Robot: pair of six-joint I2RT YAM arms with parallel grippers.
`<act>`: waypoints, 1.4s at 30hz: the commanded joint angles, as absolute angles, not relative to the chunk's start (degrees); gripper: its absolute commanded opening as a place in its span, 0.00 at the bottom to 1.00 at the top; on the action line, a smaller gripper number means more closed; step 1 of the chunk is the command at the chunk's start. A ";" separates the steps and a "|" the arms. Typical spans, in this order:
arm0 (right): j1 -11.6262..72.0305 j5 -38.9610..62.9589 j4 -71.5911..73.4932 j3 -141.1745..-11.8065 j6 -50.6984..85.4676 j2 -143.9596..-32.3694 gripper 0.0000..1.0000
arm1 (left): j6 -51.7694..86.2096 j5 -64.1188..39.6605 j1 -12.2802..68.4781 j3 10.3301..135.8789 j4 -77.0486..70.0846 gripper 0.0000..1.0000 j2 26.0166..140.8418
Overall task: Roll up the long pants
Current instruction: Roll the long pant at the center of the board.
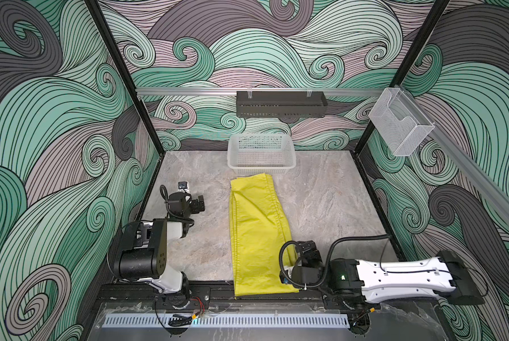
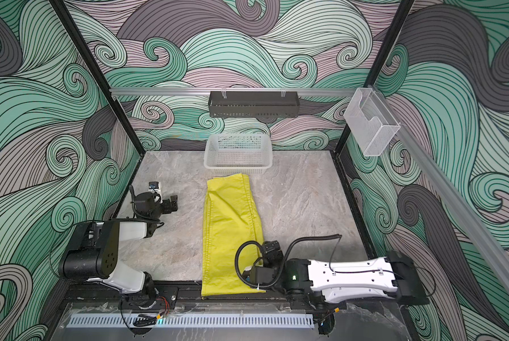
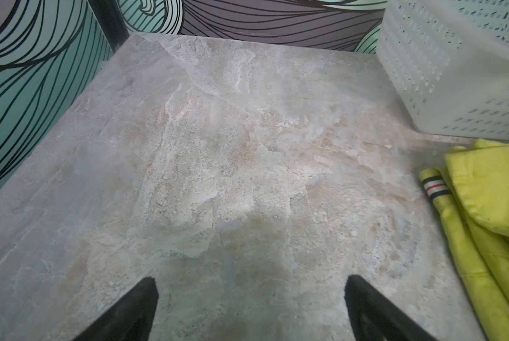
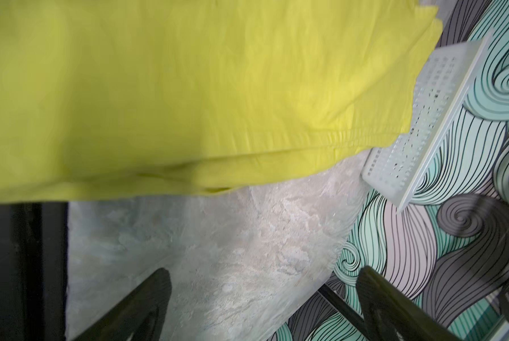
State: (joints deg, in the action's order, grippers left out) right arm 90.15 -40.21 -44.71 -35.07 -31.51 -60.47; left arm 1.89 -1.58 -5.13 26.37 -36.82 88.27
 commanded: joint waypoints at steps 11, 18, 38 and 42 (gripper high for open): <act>104.26 -43.44 -41.93 -42.16 -15.35 -77.28 0.99 | 1.71 -2.09 -5.12 27.74 -36.92 0.99 87.52; 104.70 -37.09 -40.30 -47.00 -9.27 -82.16 0.99 | 1.67 -2.10 -5.10 27.74 -36.96 0.99 87.54; 101.22 -36.89 -55.09 -60.69 -1.48 -100.64 0.94 | 1.67 -2.04 -5.11 27.83 -36.91 0.99 87.54; 101.41 -39.64 -57.53 -63.51 1.58 -108.77 0.91 | 1.67 -2.05 -5.10 27.76 -36.92 0.99 87.52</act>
State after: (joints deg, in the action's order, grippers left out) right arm 101.45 -37.67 -53.30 -62.39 -2.13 -104.90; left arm 1.89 -1.72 -5.13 26.37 -36.82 88.29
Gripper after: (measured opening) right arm 0.911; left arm 0.986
